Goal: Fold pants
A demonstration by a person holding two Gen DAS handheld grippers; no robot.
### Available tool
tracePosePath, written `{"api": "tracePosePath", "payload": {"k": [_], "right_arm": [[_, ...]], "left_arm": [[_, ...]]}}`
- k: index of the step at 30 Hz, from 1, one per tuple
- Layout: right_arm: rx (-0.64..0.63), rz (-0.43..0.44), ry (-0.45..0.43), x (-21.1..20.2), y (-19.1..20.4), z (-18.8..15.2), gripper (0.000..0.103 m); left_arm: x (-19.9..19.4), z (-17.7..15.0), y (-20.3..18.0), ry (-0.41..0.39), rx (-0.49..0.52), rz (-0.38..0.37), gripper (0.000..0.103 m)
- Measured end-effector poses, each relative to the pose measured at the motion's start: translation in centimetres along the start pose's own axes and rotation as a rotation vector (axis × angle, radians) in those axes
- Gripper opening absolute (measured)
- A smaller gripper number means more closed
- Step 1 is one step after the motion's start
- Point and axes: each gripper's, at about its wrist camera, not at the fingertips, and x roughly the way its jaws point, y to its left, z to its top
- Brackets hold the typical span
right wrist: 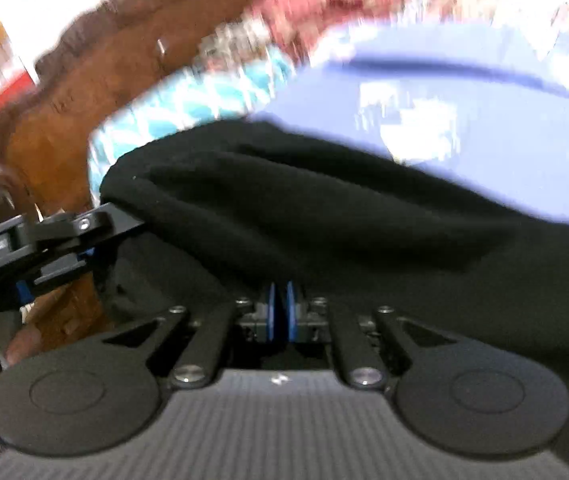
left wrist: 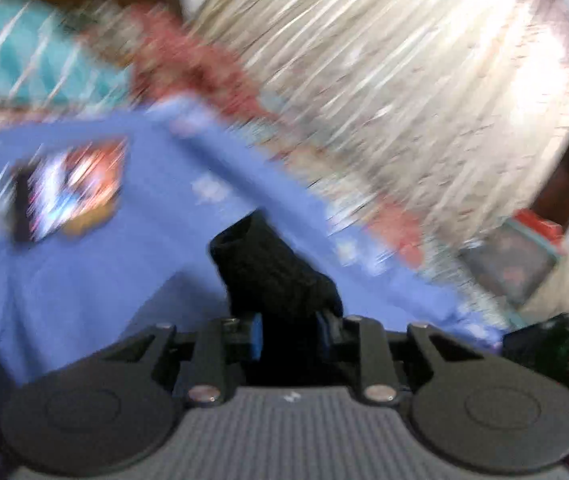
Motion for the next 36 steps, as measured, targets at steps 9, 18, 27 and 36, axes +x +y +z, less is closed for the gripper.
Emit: {"api": "tracePosePath", "payload": {"k": [9, 18, 27, 36], "right_arm": [[0.085, 0.015, 0.1, 1.6, -1.8, -1.3, 0.01], [0.072, -0.033, 0.034, -0.5, -2.7, -1.4, 0.017], [0.121, -0.016, 0.042, 0.3, -3.6, -1.8, 0.019], [-0.091, 0.103, 0.095, 2.1, 0.3, -1.8, 0.02]], "left_arm": [[-0.6, -0.9, 3.2, 0.076, -0.132, 0.113, 0.048], [-0.3, 6.0, 2.8, -0.013, -0.056, 0.062, 0.067], [8.8, 7.6, 2.4, 0.175, 0.05, 0.037, 0.089], [11.7, 5.0, 1.3, 0.144, 0.056, 0.019, 0.013]]}}
